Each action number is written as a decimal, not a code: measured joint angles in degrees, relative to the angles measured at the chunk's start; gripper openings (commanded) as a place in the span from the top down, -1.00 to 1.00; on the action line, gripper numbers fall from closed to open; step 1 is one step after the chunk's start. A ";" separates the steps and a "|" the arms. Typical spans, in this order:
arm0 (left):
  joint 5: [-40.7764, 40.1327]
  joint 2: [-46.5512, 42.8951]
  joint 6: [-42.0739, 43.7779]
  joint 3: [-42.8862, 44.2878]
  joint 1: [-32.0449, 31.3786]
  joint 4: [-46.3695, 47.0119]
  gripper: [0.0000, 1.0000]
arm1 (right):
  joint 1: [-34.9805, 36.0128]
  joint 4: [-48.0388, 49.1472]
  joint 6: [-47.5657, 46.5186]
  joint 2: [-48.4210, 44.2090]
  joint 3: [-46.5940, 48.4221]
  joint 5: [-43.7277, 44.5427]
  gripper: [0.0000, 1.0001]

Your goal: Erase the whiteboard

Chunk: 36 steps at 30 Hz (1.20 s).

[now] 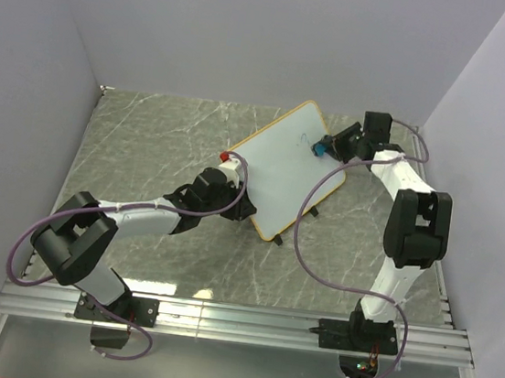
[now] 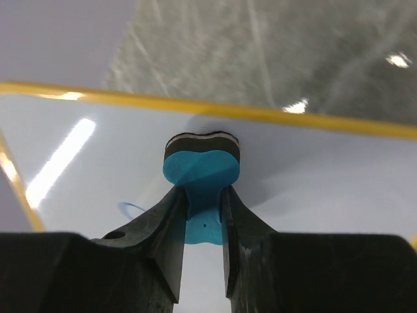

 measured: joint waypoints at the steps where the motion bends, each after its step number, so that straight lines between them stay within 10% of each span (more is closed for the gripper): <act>1: 0.00 -0.04 0.07 0.00 -0.04 0.00 1.00 | 0.00 0.04 0.44 0.59 1.70 -0.24 1.00; 13: -0.15 -0.20 0.26 0.00 -0.22 -0.11 0.99 | 2.60 2.82 4.79 5.60 11.91 -3.32 1.00; 26: -0.11 -0.31 0.00 -0.02 -0.22 -0.50 1.00 | 2.56 9.07 4.11 -5.22 -12.76 -3.89 1.00; 36: -0.15 -0.35 0.11 -0.07 -0.33 -0.50 1.00 | 2.01 9.20 5.05 -5.53 -13.29 -4.33 1.00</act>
